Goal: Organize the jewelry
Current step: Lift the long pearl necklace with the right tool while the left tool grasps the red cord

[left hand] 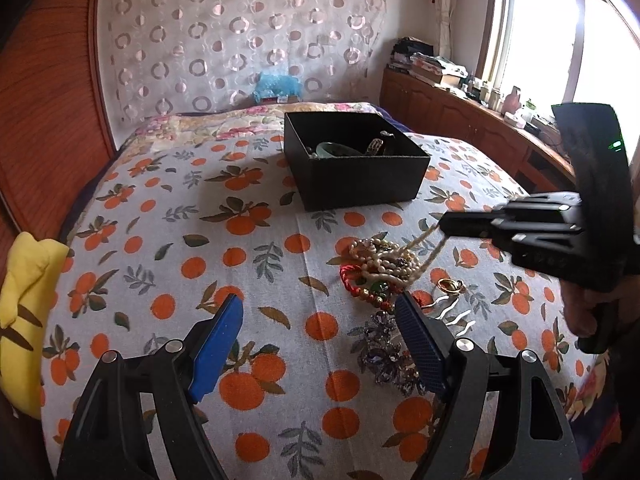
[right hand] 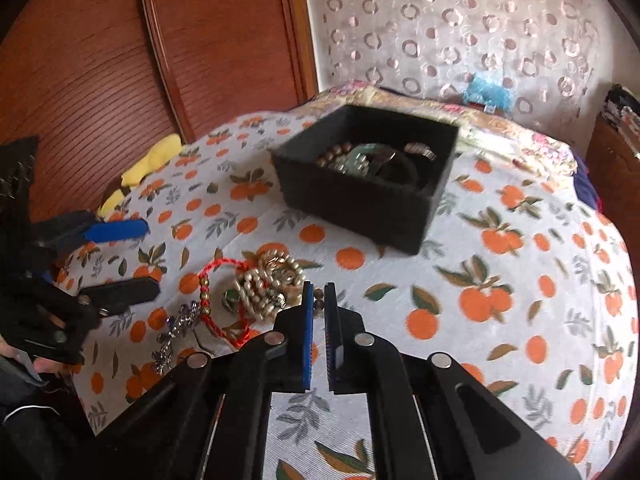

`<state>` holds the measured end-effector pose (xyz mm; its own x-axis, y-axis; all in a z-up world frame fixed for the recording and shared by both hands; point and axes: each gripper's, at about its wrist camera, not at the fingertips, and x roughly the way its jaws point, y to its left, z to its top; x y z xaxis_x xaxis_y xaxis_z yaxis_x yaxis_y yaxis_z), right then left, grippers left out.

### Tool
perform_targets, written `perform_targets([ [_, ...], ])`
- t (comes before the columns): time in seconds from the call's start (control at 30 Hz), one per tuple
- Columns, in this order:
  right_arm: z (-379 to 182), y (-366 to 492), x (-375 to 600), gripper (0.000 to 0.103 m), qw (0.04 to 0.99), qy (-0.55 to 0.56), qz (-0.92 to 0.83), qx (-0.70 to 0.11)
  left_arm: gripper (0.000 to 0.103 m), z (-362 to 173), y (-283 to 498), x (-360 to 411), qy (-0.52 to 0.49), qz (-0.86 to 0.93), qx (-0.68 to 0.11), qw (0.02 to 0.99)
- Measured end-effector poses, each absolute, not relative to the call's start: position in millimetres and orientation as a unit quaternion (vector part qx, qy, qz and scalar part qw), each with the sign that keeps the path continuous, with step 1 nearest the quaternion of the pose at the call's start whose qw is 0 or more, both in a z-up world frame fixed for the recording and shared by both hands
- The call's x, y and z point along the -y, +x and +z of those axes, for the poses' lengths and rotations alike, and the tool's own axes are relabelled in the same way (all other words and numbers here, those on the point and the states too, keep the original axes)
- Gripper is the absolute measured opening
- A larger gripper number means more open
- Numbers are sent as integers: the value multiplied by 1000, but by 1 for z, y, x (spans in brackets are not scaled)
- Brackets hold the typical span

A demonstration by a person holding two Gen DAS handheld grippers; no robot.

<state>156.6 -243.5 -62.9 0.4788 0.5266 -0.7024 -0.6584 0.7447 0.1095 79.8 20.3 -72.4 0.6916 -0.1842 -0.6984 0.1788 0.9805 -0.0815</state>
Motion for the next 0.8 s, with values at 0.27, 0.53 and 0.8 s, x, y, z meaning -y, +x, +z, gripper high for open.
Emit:
perform_targets([
  [0.27, -38, 158, 268, 6, 881, -95, 312, -341, 60, -85, 100, -16, -29, -121, -412, 902],
  [0.53, -26, 162, 294, 6, 894, -90, 287, -331, 45, -93, 110, -3, -31, -134, -432, 891],
  [0.8, -19, 160, 306, 6, 900, -89, 279, -323, 44, -96, 115, 1, -33, -131, -434, 891],
])
